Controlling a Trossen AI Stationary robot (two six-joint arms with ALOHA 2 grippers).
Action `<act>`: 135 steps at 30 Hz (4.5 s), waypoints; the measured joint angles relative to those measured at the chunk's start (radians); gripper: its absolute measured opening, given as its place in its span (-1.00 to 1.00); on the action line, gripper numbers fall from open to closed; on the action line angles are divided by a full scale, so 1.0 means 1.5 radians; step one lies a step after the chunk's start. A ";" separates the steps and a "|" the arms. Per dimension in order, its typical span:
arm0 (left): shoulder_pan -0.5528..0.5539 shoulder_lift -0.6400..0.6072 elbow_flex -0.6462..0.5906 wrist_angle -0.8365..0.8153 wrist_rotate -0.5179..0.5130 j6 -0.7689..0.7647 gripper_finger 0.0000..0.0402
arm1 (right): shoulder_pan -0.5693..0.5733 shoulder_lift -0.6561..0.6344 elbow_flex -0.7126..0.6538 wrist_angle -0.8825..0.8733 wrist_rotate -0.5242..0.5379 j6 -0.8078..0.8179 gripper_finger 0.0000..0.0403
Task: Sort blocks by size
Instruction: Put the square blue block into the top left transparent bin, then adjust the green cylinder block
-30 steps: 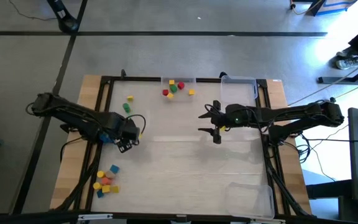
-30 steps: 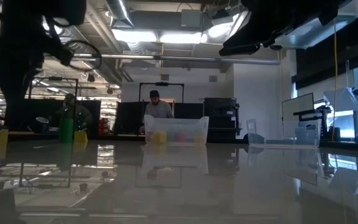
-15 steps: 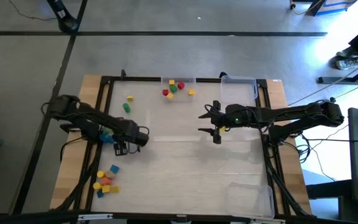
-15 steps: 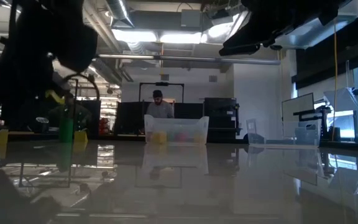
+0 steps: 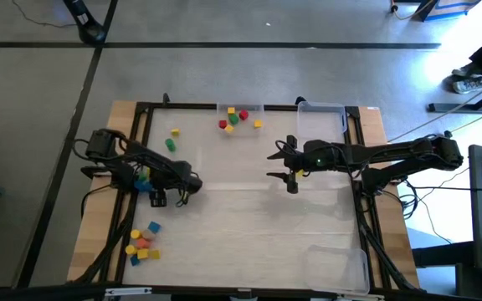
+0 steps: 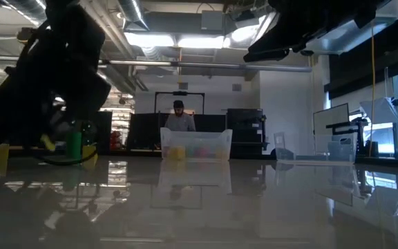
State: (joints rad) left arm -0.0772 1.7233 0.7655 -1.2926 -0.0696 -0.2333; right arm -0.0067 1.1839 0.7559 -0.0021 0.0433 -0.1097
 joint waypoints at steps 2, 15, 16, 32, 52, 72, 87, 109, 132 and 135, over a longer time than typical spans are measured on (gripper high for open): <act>0.005 0.007 -0.015 0.001 0.007 0.006 0.26 | 0.000 0.000 0.000 0.000 0.000 0.000 0.24; 0.030 0.013 -0.046 0.039 0.017 0.022 0.03 | 0.000 0.000 0.000 0.002 0.001 0.000 0.24; 0.031 0.013 -0.046 0.040 0.017 0.022 -0.03 | 0.000 0.000 0.000 0.002 0.001 0.000 0.24; 0.035 -0.003 0.051 0.027 0.005 0.052 -0.39 | 0.000 0.000 0.000 0.002 0.001 0.000 0.24; 0.200 -0.160 0.246 0.370 -0.172 0.258 -0.37 | 0.000 0.000 0.000 0.000 0.004 -0.011 0.24; 0.372 -0.023 0.246 0.833 -0.163 0.347 -0.35 | 0.000 0.135 0.000 0.056 0.105 -0.054 0.24; 0.389 0.029 0.250 0.868 -0.163 0.316 -0.04 | 0.000 0.140 0.000 0.083 0.104 -0.070 0.24; 0.331 -0.301 0.346 0.287 -0.218 0.183 0.17 | 0.000 0.140 0.000 0.081 0.104 -0.065 0.24; 0.455 -0.327 0.143 0.130 -0.191 -0.107 0.17 | 0.000 0.140 0.000 0.080 0.103 -0.065 0.24; 0.471 -0.327 0.107 0.158 -0.166 -0.101 0.17 | 0.000 0.140 0.000 0.080 0.104 -0.065 0.24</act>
State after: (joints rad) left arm 0.6289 1.2331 0.9256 -1.0561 -0.3188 -0.3855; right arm -0.0071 1.3933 0.7559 0.1181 0.1986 -0.2070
